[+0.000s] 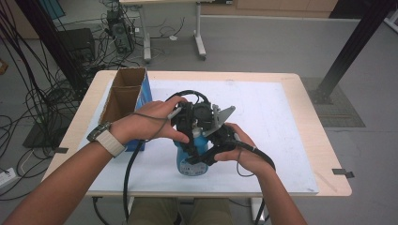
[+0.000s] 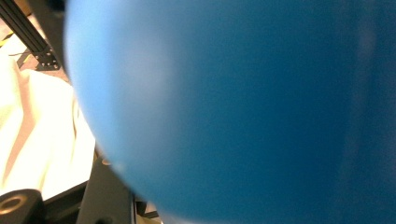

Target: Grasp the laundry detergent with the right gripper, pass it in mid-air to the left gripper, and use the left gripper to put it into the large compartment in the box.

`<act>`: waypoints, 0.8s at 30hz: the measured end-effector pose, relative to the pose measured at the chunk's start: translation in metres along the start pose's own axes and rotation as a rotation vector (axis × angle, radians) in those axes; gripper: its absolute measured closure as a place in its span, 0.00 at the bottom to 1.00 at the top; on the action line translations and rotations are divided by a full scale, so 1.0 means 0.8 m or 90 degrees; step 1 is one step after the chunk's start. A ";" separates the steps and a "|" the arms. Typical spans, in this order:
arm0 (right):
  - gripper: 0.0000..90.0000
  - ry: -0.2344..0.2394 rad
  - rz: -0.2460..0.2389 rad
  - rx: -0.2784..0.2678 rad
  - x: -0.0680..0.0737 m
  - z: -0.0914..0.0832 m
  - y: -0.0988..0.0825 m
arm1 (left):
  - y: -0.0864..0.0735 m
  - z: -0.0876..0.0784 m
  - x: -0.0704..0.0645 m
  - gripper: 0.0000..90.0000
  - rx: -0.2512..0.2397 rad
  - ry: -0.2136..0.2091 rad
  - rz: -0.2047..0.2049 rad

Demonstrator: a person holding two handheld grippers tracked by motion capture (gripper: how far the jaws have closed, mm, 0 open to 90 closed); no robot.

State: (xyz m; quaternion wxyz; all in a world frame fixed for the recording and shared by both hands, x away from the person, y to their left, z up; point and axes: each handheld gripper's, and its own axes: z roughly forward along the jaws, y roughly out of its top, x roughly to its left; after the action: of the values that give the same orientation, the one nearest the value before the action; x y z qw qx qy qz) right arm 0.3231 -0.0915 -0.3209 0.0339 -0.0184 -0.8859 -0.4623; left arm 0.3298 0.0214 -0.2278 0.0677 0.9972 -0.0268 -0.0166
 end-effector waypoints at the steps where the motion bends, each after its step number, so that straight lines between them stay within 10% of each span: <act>1: 0.48 -0.007 -0.008 0.002 -0.001 0.001 0.000 | 0.000 0.000 0.000 0.37 0.000 -0.001 0.001; 24: 0.48 -0.010 -0.006 0.002 -0.003 0.005 -0.003 | -0.002 0.003 -0.002 0.41 0.007 0.001 -0.001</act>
State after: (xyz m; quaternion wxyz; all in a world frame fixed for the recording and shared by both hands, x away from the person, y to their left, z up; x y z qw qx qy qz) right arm 0.3248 -0.0892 -0.3254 0.0250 -0.0175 -0.8868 -0.4612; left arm 0.3284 0.0226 -0.2307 0.0625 0.9976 -0.0260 -0.0160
